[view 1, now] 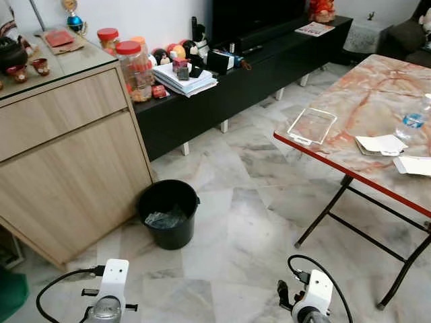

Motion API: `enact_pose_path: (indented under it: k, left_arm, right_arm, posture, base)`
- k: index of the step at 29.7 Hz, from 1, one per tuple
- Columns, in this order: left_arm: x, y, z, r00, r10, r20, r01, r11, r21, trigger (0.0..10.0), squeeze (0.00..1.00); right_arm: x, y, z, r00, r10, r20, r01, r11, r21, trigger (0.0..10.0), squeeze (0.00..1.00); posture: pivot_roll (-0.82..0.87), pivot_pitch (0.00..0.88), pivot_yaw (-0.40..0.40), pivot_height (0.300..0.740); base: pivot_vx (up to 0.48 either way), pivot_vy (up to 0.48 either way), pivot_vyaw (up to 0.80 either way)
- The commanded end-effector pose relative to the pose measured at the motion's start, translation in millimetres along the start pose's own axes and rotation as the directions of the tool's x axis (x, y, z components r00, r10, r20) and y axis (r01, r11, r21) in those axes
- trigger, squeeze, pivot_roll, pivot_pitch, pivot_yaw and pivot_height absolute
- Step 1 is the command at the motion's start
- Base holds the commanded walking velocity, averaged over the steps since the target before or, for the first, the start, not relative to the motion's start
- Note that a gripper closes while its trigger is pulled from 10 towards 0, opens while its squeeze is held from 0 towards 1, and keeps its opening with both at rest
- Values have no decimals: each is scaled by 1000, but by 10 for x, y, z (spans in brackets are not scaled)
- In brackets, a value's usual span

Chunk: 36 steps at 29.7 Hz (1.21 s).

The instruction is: Picking trash to rubbish bin

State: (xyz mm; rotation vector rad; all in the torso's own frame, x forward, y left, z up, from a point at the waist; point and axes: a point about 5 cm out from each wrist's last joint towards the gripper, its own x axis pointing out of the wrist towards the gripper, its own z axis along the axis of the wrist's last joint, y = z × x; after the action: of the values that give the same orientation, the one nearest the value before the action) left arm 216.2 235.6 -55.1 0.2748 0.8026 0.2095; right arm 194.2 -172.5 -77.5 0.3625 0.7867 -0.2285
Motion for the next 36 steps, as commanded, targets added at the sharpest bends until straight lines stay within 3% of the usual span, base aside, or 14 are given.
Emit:
enact_pose_path:
  k: [1, 22, 33, 36]
  left_arm:
    - [-10, -27, -37, 1000, -8, -11, 8, 1000, 3, 10000, 0]
    - [0, -36, 2, 1000, -22, -5, 23, 1000, 18, 10000, 0]
    - [-7, -150, 39, 997, -72, 13, 71, 996, 61, 10000, 0]
    - [-6, -212, 106, 994, -104, 45, 99, 990, 103, 10000, 0]
  right_arm:
    - [-10, -50, -18, 1000, -20, -6, 20, 1000, 5, 10000, 0]
    - [-36, -98, -83, 999, -40, -17, 40, 999, 22, 10000, 0]
    - [-37, -107, -78, 999, -36, -16, 36, 999, 6, 10000, 0]
    - [-35, -109, -66, 999, -35, -11, 35, 999, 2, 10000, 0]
  posture:
    - [-44, 0, 49, 740]
    - [-62, 0, 71, 740]
    - [-74, 0, 72, 740]
    - [-78, 0, 70, 740]
  base:
    - [0, 0, -800]
    - [0, 0, -800]
    - [0, 0, -800]
    - [0, 0, -800]
